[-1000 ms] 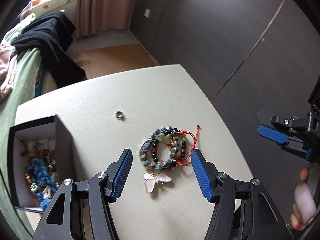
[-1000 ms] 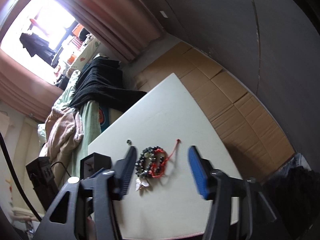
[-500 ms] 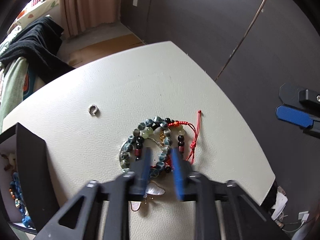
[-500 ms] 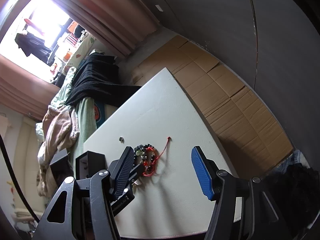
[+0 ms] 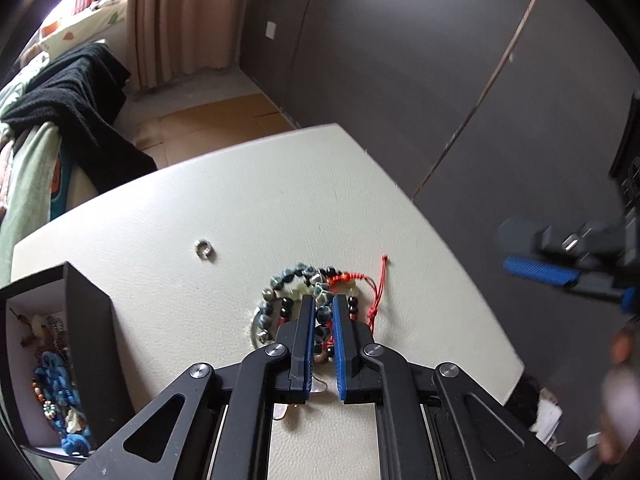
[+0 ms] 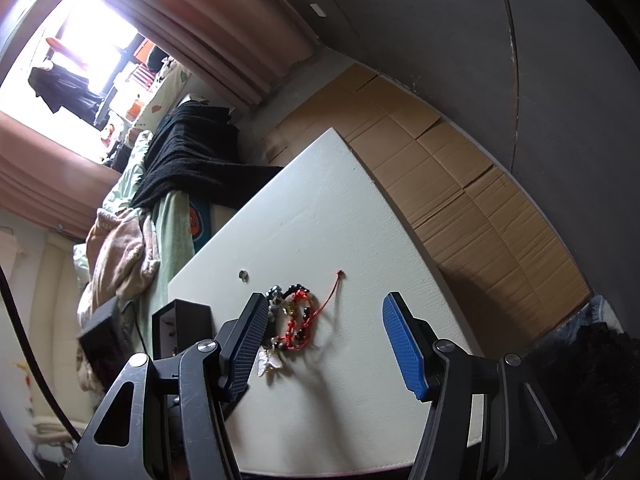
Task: Organize jewelry
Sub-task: 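Carry the dark bracelet to the box with the left tool while the right tool grasps the red string bracelet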
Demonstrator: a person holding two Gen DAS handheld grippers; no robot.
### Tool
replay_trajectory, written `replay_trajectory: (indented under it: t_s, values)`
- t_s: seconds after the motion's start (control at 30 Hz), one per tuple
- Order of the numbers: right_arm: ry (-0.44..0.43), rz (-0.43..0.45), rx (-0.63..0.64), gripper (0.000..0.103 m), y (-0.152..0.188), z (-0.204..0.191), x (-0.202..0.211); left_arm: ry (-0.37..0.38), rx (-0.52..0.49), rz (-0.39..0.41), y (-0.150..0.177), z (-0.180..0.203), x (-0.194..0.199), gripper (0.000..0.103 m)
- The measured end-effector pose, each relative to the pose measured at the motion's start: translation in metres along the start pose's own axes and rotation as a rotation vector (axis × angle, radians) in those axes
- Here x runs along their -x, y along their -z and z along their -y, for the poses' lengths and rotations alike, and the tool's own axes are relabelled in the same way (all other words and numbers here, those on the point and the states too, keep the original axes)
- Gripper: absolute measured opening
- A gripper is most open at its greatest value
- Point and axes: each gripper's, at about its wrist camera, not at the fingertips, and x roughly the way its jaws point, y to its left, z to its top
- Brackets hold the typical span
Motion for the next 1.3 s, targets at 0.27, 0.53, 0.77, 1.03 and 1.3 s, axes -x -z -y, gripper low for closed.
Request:
replay_trajectory:
  t_s: [0.27, 0.53, 0.77, 1.03, 1.3]
  values:
    - [-0.039, -0.065, 0.043, 0.060, 0.005, -0.019, -0.030, 0.044, 0.076, 0.057, -0.006, -0.022, 0.025, 0.008]
    - [0.036, -0.141, 0.064, 0.052, 0.013, -0.030, -0.072, 0.067, 0.126, 0.110, -0.007, -0.044, 0.054, 0.008]
    - [0.137, -0.170, 0.077, 0.012, 0.018, -0.036, -0.099, 0.057, 0.163, 0.172, -0.001, -0.067, 0.090, 0.008]
    - [0.039, -0.059, 0.128, 0.009, 0.020, -0.068, -0.074, 0.037, 0.205, 0.243, 0.008, -0.101, 0.130, 0.009]
    - [-0.045, 0.003, 0.165, 0.009, 0.026, -0.100, -0.060, 0.013, 0.249, 0.247, 0.017, -0.133, 0.140, 0.009]
